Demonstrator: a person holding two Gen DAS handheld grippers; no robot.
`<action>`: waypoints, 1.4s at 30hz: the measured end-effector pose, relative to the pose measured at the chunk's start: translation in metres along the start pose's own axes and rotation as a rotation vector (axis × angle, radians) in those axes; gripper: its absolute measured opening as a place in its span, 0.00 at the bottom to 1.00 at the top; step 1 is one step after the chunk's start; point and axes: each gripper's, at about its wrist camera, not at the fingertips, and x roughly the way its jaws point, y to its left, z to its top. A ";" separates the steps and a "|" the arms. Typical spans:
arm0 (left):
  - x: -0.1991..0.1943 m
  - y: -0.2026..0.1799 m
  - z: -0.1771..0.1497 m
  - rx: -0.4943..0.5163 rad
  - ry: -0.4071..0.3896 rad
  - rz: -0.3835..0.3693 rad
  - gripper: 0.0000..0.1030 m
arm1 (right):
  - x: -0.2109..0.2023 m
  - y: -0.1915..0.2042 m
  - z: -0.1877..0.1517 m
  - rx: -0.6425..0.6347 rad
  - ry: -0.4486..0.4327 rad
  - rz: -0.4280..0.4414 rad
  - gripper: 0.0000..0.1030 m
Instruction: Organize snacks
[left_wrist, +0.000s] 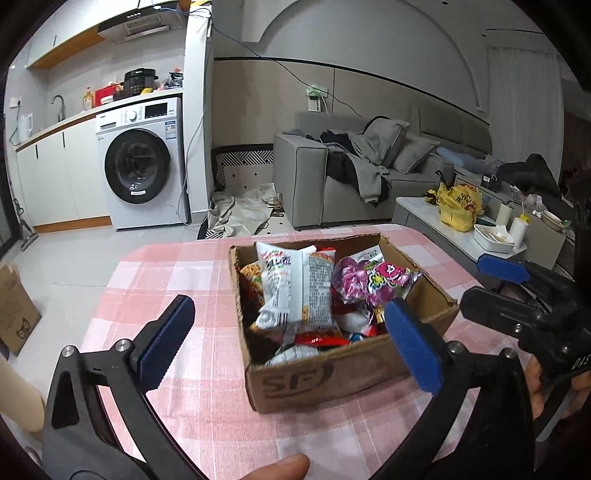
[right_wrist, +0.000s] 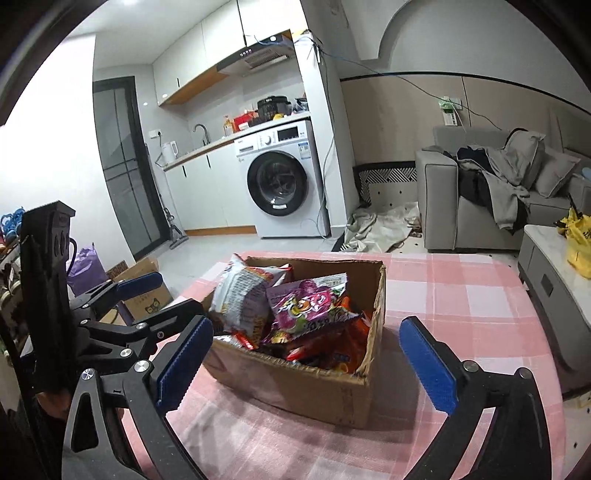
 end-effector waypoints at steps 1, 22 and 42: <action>-0.004 0.001 -0.003 -0.005 -0.003 -0.001 1.00 | -0.003 0.002 -0.002 -0.003 -0.005 0.003 1.00; -0.031 0.021 -0.076 -0.068 -0.089 0.025 0.99 | -0.016 0.010 -0.066 -0.039 -0.082 0.008 1.00; -0.021 0.010 -0.083 -0.029 -0.086 0.033 1.00 | -0.021 -0.001 -0.077 -0.026 -0.156 -0.063 1.00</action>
